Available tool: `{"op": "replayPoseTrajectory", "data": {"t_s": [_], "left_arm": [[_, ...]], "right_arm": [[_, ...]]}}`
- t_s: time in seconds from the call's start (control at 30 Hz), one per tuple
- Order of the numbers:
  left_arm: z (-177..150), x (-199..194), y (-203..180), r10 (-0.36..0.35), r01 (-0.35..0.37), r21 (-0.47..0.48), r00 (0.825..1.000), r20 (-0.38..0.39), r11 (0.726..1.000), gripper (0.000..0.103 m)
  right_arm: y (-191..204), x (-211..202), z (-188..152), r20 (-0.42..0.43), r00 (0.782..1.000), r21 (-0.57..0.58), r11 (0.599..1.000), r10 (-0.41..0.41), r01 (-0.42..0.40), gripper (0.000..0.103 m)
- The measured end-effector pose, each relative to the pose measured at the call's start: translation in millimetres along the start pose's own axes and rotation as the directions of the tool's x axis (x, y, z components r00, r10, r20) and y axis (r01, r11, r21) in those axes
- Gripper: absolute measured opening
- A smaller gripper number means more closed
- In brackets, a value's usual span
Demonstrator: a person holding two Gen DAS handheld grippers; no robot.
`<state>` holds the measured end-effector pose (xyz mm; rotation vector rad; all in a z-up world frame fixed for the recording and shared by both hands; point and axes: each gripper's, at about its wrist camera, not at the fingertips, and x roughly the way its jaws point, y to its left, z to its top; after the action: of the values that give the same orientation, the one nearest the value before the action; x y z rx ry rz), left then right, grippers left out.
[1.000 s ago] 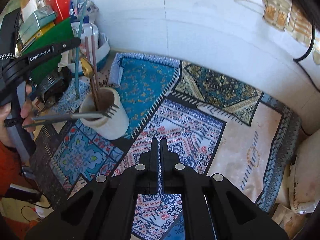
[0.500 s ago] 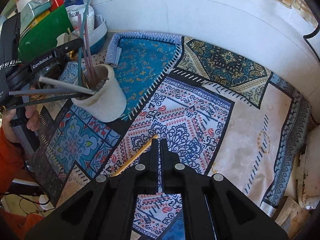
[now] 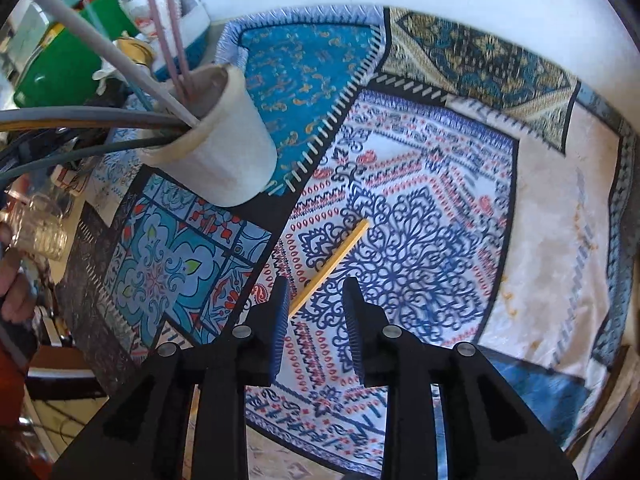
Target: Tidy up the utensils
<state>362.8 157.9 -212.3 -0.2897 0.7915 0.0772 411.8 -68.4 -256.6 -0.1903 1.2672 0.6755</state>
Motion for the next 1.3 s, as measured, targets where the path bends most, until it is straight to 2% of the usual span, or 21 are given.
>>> {"op": "replayPoseTrajectory", "data": {"t_s": [0.23,0.37,0.47,0.5,0.67,0.8,1.03,1.1,1.2,1.27,1.3], "left_arm": [[-17.7,-22.2,12.0,0.030,-0.030,-0.030,1.000,-0.002,0.999,0.006],[-28.8,-29.7,18.0,0.054,-0.055,-0.032,0.998,-0.015,0.998,0.007],[-36.0,-34.8,22.2,0.064,-0.065,-0.029,0.998,-0.022,0.997,0.007],[-38.5,-36.4,23.7,0.067,-0.067,-0.030,0.998,-0.023,0.997,0.007],[-48.2,-40.7,28.9,0.061,-0.063,-0.044,0.997,-0.036,0.997,0.007],[-50.3,-43.0,25.7,0.051,-0.052,-0.026,0.998,-0.043,0.998,0.007],[-47.5,-51.2,14.5,0.033,-0.032,0.015,0.999,-0.036,0.999,0.013],[-45.8,-52.7,11.9,0.015,-0.015,0.016,0.999,-0.037,1.000,0.018],[-47.0,-50.3,2.9,-0.031,0.032,0.013,0.998,-0.060,0.999,0.024],[-51.4,-45.9,-9.6,-0.064,0.068,0.034,0.994,-0.089,0.997,0.025],[-54.9,-41.9,-19.0,-0.075,0.082,0.055,0.991,-0.107,0.995,0.027]], "right_arm": [[6.4,30.9,3.8,-0.047,0.999,0.118,0.993,-0.023,0.028,0.025],[16.6,36.4,0.9,-0.031,0.996,0.118,0.989,-0.087,0.091,0.024],[17.8,37.8,2.3,-0.008,0.994,0.153,0.982,-0.106,0.106,0.017],[15.8,38.2,3.1,-0.002,0.994,0.169,0.979,-0.112,0.111,0.010],[6.1,35.1,8.4,0.005,0.997,0.180,0.981,-0.074,0.072,0.007],[-3.4,21.6,4.7,0.016,0.998,0.195,0.979,-0.064,0.059,0.000],[-20.4,-31.0,-8.6,0.120,0.990,0.216,0.975,-0.076,0.048,0.000],[-23.1,-43.2,-13.8,0.130,0.988,0.214,0.975,-0.087,0.058,0.001],[-25.9,-41.5,-15.0,0.120,0.991,0.240,0.971,-0.050,0.020,0.001],[-26.7,-46.8,-20.7,0.124,0.988,0.229,0.972,-0.088,0.058,0.002],[-24.9,-48.3,-22.0,0.128,0.986,0.218,0.973,-0.110,0.080,0.006]]}}
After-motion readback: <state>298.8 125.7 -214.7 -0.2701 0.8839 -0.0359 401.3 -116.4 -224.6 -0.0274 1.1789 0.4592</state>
